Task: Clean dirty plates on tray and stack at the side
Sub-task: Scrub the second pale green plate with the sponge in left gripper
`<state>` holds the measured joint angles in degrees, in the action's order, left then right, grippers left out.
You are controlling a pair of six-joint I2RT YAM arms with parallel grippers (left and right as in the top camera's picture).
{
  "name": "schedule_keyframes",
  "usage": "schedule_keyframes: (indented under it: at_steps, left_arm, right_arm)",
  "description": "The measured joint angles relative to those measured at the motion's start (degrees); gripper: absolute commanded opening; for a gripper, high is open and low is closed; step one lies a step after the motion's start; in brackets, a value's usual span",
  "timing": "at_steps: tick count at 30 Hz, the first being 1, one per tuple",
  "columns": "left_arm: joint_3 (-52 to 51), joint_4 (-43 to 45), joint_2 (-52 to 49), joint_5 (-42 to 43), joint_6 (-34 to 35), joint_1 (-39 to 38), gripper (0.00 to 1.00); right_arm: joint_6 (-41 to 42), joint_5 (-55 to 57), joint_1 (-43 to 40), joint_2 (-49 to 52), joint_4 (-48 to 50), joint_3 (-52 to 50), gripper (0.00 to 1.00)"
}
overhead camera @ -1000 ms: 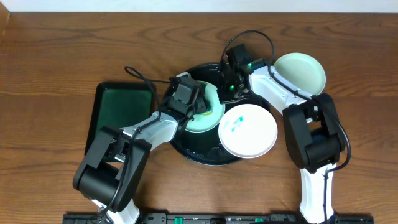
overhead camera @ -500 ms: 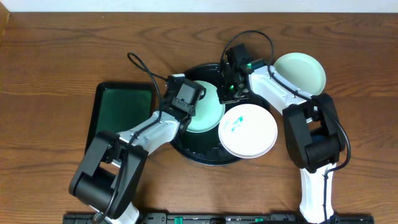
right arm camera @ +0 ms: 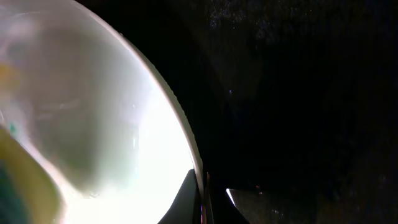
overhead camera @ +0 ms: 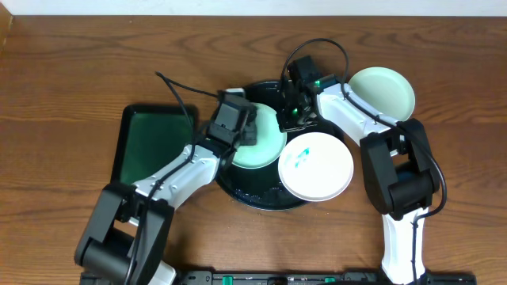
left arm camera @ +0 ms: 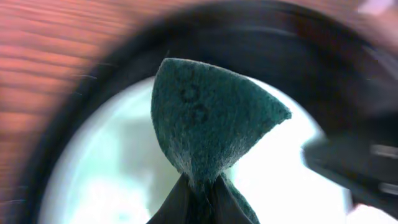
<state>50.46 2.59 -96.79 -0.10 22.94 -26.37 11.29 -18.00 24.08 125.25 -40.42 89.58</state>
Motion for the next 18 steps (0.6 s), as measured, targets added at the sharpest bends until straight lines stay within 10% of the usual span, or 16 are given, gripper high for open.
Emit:
schedule_keyframes:
  at_steps: [7, 18]
  left_arm:
    - [0.00, 2.21, -5.57, 7.45, 3.41, -0.02, 0.07]
    - [2.34, -8.11, -5.20, -4.87, 1.36, -1.11, 0.08]
  right_arm:
    - [0.00, 0.02, 0.00, 0.00, -0.07, 0.04, 0.01]
    - [-0.02, -0.04, 0.13, 0.07, -0.11, 0.04, 0.01]
